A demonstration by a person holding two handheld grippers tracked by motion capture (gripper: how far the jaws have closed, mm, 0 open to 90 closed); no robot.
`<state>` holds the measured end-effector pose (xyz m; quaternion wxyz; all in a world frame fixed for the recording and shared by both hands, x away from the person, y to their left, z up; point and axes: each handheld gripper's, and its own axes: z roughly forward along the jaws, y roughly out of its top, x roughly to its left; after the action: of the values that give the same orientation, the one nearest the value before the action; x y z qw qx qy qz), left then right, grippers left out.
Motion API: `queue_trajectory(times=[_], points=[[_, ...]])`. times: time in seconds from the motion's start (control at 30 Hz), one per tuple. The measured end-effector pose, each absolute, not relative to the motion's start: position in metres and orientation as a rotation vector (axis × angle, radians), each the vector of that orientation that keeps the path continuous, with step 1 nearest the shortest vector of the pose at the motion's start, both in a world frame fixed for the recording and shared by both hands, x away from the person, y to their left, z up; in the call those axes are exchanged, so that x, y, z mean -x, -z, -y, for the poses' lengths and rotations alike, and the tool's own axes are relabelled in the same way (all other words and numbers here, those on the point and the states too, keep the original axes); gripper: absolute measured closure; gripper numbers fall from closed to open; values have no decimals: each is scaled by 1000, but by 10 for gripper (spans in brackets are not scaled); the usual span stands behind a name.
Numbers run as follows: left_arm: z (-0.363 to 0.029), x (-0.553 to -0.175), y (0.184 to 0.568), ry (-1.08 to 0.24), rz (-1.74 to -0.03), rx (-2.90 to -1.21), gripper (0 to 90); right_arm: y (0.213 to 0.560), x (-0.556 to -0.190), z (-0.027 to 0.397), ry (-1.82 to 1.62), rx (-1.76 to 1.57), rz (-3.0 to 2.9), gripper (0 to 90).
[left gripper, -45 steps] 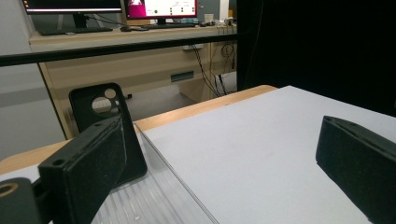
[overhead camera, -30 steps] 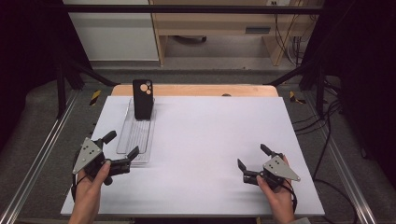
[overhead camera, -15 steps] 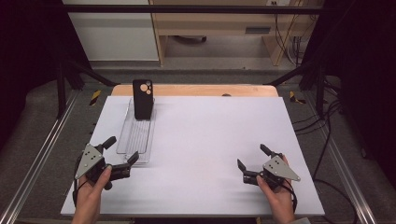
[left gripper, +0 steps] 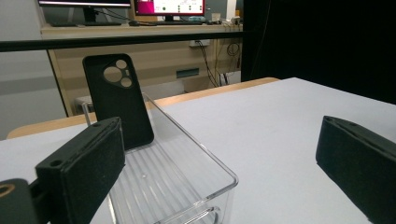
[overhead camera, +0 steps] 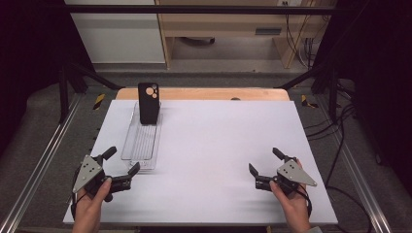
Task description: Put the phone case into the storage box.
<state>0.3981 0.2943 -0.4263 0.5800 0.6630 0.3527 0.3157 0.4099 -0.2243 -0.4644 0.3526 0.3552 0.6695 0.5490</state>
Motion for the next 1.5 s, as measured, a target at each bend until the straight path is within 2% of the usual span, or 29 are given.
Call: queue_trajectory(times=[1.5], points=[[-298, -395, 451, -734, -817, -1566, 10, 476, -392, 253, -1386, -951, -1747, 34]])
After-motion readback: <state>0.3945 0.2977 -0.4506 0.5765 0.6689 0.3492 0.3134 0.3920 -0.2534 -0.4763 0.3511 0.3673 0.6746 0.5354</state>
